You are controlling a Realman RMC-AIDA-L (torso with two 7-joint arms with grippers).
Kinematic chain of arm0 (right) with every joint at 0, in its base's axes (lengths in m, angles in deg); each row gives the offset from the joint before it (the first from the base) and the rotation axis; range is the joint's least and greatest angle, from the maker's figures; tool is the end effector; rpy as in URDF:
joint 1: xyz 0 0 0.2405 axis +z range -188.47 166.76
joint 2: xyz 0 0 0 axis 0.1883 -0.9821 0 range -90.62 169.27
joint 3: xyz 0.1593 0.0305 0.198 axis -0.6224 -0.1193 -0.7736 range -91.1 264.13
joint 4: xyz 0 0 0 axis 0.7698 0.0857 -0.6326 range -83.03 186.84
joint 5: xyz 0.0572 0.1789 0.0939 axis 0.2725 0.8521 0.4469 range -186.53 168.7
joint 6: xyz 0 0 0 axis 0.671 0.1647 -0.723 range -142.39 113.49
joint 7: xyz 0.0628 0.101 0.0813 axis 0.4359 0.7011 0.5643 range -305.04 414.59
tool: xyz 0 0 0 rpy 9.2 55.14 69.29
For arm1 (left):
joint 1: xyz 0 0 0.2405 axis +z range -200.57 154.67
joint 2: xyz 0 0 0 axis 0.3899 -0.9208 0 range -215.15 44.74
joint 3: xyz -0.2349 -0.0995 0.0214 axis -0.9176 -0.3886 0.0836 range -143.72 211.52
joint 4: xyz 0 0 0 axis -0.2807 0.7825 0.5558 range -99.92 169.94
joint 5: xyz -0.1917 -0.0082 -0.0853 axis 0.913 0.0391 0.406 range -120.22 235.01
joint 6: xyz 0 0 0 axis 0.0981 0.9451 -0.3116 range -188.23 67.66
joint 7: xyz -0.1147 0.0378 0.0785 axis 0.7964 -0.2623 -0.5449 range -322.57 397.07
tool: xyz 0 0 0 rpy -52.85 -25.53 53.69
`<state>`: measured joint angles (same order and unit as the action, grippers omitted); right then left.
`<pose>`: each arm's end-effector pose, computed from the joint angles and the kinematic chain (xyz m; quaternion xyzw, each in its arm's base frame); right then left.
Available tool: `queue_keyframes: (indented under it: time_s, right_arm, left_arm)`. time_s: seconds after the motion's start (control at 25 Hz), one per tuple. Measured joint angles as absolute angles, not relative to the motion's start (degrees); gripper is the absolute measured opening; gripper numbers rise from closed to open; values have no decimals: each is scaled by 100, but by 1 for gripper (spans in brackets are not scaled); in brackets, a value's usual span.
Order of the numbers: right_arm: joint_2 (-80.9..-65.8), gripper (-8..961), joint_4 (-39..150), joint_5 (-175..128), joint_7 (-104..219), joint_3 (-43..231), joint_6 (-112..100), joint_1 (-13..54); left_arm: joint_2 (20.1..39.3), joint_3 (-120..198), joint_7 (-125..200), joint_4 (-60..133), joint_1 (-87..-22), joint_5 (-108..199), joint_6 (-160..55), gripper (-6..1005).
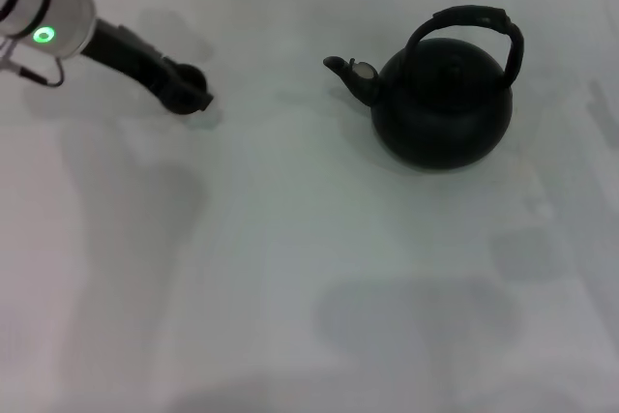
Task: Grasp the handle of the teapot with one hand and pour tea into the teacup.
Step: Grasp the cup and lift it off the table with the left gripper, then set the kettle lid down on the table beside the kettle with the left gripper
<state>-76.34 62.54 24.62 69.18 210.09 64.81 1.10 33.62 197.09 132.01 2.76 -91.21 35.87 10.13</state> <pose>0.3654 0.2575 0.0174 -0.6820 0.2170 0.3305 0.6152 -0.2312 0.4267 -0.0073 -0.9365 -0.2893 0.0999 0.1713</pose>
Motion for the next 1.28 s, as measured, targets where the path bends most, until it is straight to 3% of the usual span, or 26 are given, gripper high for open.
queue_keyframes:
  time_s: [0.44, 1.28]
  right_arm:
    - [-7634, 845, 6254, 2528, 6919, 21009, 6484, 110]
    - [-7625, 845, 6298, 2545, 6919, 21009, 6493, 119]
  left_arm:
    - [3380, 19707, 13138, 1409, -9633, 3204, 903, 703]
    - [3389, 19702, 13241, 2501, -9713, 2547, 169, 702]
